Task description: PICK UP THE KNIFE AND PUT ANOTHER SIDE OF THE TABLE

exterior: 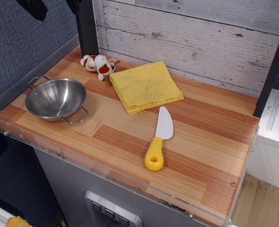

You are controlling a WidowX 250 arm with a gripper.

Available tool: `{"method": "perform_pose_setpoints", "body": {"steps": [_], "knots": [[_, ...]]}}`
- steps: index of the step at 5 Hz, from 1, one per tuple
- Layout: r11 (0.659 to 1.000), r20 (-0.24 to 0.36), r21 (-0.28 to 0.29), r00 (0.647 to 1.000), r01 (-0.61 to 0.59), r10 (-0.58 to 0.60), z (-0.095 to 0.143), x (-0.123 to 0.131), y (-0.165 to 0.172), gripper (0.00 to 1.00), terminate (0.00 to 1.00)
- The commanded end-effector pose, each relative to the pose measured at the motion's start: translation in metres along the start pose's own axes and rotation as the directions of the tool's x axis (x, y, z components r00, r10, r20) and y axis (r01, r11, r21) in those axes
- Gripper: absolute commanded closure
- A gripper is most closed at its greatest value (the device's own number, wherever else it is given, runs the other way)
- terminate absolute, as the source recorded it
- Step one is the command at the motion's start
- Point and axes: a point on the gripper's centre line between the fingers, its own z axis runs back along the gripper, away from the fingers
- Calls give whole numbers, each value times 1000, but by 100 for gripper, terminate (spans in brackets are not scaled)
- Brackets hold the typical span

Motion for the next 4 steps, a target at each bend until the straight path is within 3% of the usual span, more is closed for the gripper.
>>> {"method": "perform_pose_setpoints", "body": {"steps": [1, 4], "knots": [[1000, 0, 0, 1000, 0, 0, 0, 0, 0, 0, 0], [991, -53, -99, 994, 94, -100, -27, -42, -35, 0, 0]]}}
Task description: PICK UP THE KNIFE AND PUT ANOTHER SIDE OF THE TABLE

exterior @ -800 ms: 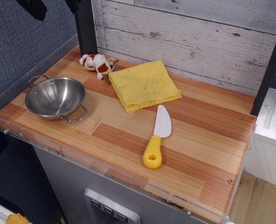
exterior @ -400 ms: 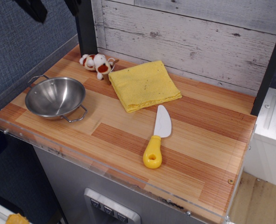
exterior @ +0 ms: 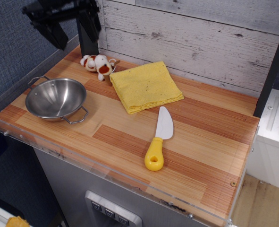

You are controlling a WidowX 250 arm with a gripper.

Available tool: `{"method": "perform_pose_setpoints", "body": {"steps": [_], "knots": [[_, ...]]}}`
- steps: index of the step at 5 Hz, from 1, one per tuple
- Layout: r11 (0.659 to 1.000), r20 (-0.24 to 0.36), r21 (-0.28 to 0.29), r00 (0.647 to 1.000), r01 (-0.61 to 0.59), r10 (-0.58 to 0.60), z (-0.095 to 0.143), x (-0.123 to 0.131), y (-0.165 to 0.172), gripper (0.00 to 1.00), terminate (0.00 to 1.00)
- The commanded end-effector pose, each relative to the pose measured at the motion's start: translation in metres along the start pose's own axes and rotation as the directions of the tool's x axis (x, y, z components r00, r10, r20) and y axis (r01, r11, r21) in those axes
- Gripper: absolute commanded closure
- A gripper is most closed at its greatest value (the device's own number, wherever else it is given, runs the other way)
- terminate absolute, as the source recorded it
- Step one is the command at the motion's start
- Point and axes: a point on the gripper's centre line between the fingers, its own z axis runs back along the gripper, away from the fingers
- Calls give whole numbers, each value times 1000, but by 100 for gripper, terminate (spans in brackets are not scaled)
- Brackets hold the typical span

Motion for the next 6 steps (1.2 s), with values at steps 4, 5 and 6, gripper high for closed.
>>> {"method": "perform_pose_setpoints", "body": {"steps": [4, 5, 6], "knots": [[949, -75, -20, 946, 316, -316, -42, -91, -74, 0, 0], [942, -112, -15, 936, 334, -333, -54, -104, -81, 0, 0], [941, -149, -1, 930, 339, -336, -68, -110, -76, 0, 0]]}}
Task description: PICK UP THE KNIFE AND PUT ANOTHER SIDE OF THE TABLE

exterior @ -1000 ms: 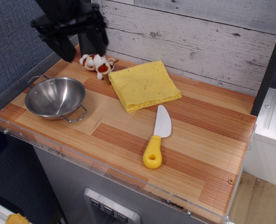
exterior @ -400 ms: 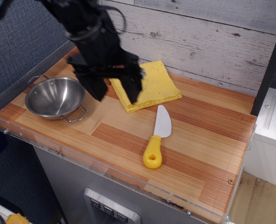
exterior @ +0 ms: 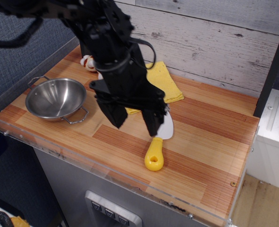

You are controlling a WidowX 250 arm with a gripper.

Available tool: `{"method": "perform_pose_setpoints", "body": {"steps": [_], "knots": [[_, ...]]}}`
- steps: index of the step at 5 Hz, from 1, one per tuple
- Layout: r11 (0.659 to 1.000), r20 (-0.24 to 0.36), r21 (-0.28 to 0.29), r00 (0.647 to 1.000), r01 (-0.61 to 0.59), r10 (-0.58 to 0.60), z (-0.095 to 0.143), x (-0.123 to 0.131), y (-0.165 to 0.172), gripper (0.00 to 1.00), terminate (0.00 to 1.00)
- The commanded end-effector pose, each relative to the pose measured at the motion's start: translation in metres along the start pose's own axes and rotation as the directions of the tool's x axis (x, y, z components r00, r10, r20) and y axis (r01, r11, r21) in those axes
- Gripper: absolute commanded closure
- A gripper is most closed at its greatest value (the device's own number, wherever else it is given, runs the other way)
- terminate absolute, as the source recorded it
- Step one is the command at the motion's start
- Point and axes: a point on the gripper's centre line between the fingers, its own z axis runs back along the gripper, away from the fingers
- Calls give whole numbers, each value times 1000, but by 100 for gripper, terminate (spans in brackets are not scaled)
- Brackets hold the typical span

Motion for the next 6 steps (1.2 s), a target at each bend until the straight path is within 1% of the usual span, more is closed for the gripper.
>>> {"method": "perform_pose_setpoints", "body": {"steps": [1, 2, 3, 4, 5, 6], "knots": [[999, -34, 25, 999, 21, -21, -20, -6, 5, 0, 0], [999, -41, 46, 999, 25, -23, -35, -7, 1, 0, 0], [997, -61, 56, 997, 43, -39, -47, -6, -9, 0, 0], [998, -72, 57, 997, 34, -30, -54, -7, -17, 0, 0], [997, -75, 73, 997, 36, -30, -60, -9, -18, 0, 0], [994, -69, 98, 997, 43, -37, -58, -9, -18, 100, 0]]}}
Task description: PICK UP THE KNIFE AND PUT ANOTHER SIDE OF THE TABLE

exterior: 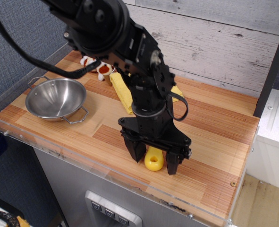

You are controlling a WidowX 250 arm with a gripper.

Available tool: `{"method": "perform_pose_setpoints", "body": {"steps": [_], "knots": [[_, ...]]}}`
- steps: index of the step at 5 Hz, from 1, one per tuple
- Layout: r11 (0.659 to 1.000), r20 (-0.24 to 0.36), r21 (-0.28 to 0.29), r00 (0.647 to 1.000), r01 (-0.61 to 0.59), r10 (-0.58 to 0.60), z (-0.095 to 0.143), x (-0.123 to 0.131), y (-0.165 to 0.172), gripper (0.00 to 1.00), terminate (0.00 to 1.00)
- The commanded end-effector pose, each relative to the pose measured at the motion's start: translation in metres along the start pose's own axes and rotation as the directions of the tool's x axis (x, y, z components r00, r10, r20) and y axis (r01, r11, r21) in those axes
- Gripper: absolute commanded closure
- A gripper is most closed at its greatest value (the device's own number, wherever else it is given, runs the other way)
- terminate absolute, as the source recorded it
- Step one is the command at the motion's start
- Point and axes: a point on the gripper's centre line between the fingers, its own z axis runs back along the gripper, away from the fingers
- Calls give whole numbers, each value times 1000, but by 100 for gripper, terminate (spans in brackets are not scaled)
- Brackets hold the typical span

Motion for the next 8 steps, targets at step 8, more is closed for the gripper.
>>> {"method": "perform_pose_setpoints", "body": {"steps": [8], "knots": [[997, 234, 8, 970, 72, -72, 100, 66, -13, 100, 0]]}}
